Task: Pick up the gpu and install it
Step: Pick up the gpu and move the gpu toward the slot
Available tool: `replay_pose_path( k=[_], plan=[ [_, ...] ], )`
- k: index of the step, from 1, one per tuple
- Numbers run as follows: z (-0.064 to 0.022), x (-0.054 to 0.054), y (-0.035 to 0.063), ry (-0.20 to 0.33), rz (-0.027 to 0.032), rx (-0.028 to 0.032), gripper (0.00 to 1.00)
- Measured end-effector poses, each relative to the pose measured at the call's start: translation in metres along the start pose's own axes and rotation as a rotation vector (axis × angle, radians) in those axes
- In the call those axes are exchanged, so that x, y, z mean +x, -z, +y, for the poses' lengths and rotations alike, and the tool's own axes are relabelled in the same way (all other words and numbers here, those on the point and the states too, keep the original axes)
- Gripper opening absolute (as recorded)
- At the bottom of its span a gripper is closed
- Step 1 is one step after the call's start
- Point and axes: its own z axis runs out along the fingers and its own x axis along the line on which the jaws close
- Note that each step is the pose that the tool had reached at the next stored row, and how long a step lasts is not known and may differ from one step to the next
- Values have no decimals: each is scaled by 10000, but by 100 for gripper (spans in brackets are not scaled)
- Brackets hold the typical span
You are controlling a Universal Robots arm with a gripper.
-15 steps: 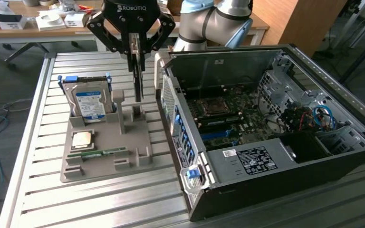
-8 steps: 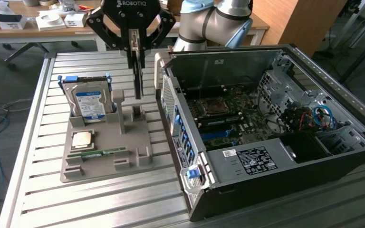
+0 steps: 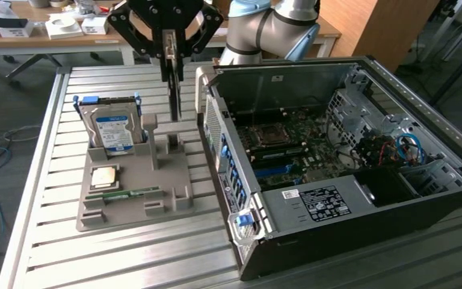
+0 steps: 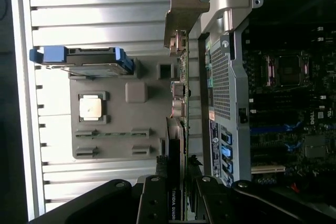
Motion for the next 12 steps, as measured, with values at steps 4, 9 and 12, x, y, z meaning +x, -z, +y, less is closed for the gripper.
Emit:
replay_pose_path(
  k=[4,9,12],
  plan=[
    [2,-1,51,0,0,1,26],
    [3,-2,75,0,-1,0,26],
    [4,-3,76,1,0,1,26]
  ],
)
